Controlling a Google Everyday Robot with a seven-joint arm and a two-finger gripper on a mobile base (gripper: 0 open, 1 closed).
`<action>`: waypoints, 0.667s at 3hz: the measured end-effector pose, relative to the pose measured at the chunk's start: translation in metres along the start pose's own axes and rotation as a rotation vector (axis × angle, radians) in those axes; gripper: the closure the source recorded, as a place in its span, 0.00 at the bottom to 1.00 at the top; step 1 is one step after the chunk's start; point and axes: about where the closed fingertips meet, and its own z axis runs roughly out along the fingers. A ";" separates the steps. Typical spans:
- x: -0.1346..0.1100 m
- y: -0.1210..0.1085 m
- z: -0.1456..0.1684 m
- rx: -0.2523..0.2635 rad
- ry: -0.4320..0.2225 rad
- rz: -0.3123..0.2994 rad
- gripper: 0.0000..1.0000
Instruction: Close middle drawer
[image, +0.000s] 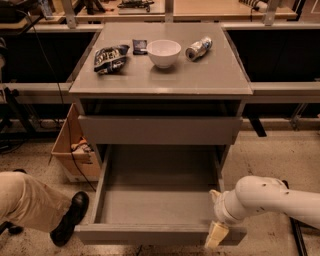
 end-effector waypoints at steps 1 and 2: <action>0.009 -0.001 0.023 -0.005 -0.021 0.005 0.00; 0.011 -0.003 0.048 -0.019 -0.049 0.009 0.00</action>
Offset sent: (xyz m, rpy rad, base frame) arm 0.0140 0.0140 -0.0769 0.0905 0.0135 0.0011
